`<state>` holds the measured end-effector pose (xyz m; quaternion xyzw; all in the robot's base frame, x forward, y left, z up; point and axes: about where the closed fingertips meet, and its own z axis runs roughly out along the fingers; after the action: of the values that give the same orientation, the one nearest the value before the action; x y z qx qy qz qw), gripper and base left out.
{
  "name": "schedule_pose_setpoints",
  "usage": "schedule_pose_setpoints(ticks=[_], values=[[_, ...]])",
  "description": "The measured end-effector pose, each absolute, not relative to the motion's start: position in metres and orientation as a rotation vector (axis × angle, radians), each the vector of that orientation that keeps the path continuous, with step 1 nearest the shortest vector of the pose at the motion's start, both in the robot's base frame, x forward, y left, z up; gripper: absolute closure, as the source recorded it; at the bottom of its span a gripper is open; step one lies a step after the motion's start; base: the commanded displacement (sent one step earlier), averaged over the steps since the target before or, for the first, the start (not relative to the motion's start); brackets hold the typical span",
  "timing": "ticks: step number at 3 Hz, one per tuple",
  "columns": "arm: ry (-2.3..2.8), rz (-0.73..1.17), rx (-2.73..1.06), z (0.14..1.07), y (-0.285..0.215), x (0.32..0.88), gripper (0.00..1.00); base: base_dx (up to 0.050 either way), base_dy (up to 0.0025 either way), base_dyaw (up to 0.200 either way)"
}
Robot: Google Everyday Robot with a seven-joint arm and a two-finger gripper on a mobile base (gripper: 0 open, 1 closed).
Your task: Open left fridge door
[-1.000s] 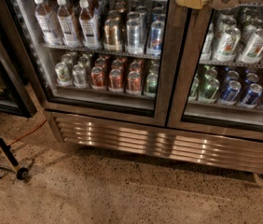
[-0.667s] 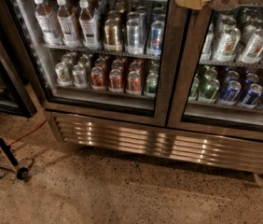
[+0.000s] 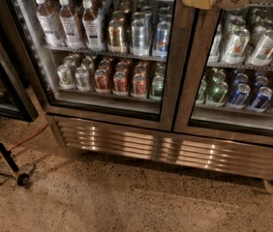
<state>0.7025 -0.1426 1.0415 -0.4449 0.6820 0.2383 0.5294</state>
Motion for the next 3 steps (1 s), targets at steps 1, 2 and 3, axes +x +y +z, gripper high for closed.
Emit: schedule_pose_setpoints(ticks=[1, 2, 3], values=[[1.631, 0.573, -1.062, 1.0404, -0.1432, 0.7024, 1.00, 0.000, 0.00000, 0.000], [1.632, 0.579, -1.060, 1.0386, -0.1434, 0.7024, 0.93, 0.000, 0.00000, 0.000], [1.632, 0.579, -1.060, 1.0386, -0.1434, 0.7024, 0.93, 0.000, 0.00000, 0.000]])
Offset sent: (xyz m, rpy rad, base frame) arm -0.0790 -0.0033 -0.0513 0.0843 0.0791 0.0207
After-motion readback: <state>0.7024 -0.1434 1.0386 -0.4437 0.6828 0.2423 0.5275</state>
